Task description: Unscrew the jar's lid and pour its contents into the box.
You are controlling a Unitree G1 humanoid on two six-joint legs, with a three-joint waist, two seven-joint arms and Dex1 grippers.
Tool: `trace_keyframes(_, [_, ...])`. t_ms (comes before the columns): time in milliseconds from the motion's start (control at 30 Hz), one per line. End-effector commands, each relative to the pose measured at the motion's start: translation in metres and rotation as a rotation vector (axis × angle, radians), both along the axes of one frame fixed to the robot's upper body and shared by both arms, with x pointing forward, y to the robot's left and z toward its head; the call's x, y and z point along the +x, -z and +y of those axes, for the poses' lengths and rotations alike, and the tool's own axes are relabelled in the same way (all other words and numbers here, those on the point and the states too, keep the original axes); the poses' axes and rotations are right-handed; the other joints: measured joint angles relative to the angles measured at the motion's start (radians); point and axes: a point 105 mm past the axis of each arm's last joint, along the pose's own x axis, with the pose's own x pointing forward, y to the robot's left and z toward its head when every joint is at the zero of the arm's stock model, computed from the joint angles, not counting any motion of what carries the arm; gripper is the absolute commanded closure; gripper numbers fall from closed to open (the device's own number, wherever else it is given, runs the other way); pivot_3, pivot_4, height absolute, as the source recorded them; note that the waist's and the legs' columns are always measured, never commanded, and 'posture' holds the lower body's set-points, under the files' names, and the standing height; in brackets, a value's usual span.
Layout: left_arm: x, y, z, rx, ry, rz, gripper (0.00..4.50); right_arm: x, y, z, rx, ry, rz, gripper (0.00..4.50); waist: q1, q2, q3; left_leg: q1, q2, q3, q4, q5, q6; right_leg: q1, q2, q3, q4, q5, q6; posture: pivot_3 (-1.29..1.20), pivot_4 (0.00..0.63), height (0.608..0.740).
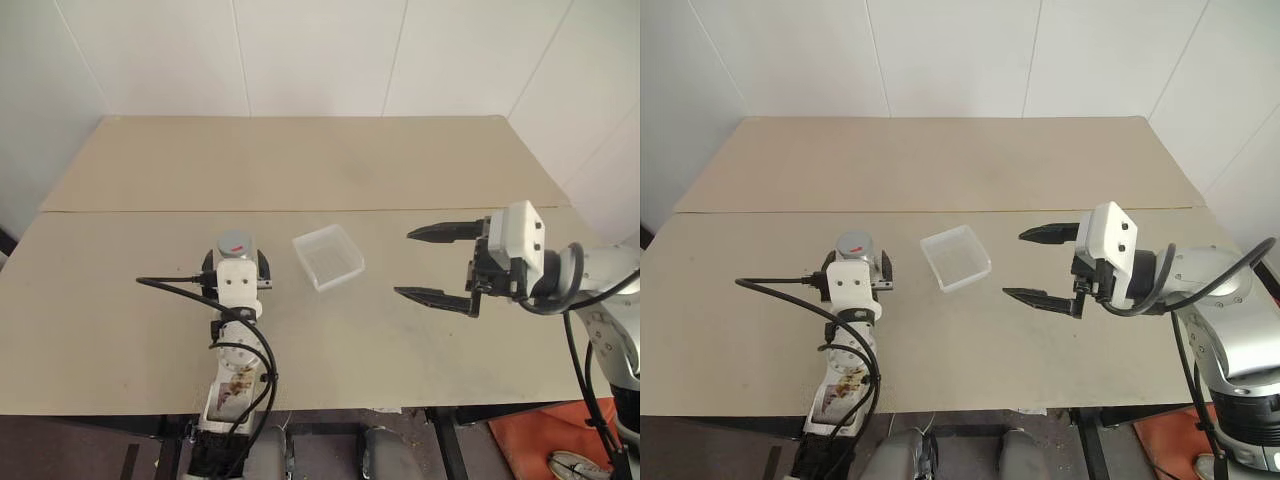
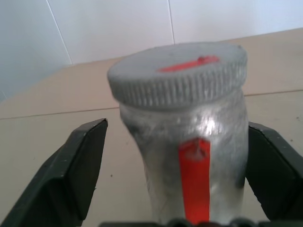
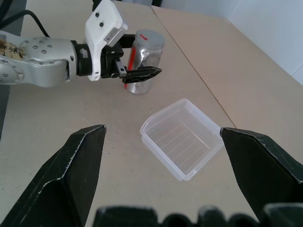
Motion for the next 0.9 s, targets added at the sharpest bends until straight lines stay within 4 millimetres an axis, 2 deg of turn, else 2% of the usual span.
trace_keyframes(33, [0.002,-0.012,-0.011,-0.012,0.033,-0.062,1.21,-0.007,-0.014,0.0,0.004,-0.02,-0.067,0.0,0.0,0.0,0.0,0.0,0.0,0.0,0.0,0.0,0.0,0.0,0.0,0.0,0.0,0.0,0.0,0.0,0.15,0.74])
trace_keyframes(167, [0.005,-0.011,-0.013,-0.021,0.046,-0.053,2.48,-0.007,-0.013,0.002,0.013,-0.024,-0.065,0.0,0.0,0.0,0.0,0.0,0.0,0.0,0.0,0.0,0.0,0.0,0.0,0.0,0.0,0.0,0.0,0.0,0.15,0.74])
trace_keyframes(200, [0.006,-0.011,-0.013,-0.018,0.052,-0.052,2.58,-0.007,-0.013,0.003,0.018,-0.025,-0.064,0.0,0.0,0.0,0.0,0.0,0.0,0.0,0.0,0.0,0.0,0.0,0.0,0.0,0.0,0.0,0.0,0.0,0.15,0.74])
trace_keyframes(300, [0.009,-0.015,-0.01,-0.016,0.082,-0.059,2.58,-0.007,-0.013,0.005,0.038,-0.027,-0.063,0.0,0.0,0.0,0.0,0.0,0.0,0.0,0.0,0.0,0.0,0.0,0.0,0.0,0.0,0.0,0.0,0.0,0.15,0.74])
trace_keyframes(400, [0.009,-0.029,0.0,0.003,0.201,-0.077,2.58,-0.007,-0.011,0.014,0.073,-0.027,-0.056,0.0,-0.001,0.0,0.0,0.0,0.0,0.0,0.0,0.0,0.0,0.0,0.0,0.0,0.0,0.0,0.0,0.0,0.15,0.74])
trace_keyframes(567, [0.005,-0.052,0.035,0.037,0.431,-0.032,2.58,0.0,-0.011,0.022,0.138,0.017,-0.049,0.0,-0.009,0.0,0.0,0.0,0.001,0.0,0.0,0.0,0.0,-0.002,0.0,0.0,0.001,0.0,0.0,0.0,0.15,0.74])
trace_keyframes(667, [-0.008,-0.064,0.054,0.025,0.661,0.058,2.58,0.001,-0.011,0.032,0.165,0.013,-0.04,0.0,-0.013,0.001,0.0,0.0,0.002,0.0,0.0,0.0,0.0,-0.002,0.001,0.0,0.002,0.0,0.0,0.0,0.15,0.74])
trace_keyframes(767, [-0.026,-0.072,0.06,0.063,0.897,0.132,2.58,0.003,-0.013,0.044,0.184,-0.007,-0.027,0.0,-0.016,0.001,0.0,0.0,0.002,0.0,0.0,0.0,-0.001,-0.002,0.0,0.0,0.002,0.0,0.0,0.0,0.15,0.74])
trace_keyframes(900, [-0.038,-0.082,0.05,0.072,1.155,0.185,2.58,0.01,-0.021,0.063,0.218,-0.035,0.001,0.0,-0.011,0.001,0.0,0.0,0.001,0.001,0.0,0.0,-0.001,-0.001,0.001,-0.001,0.001,0.0,0.0,0.0,0.15,0.74])
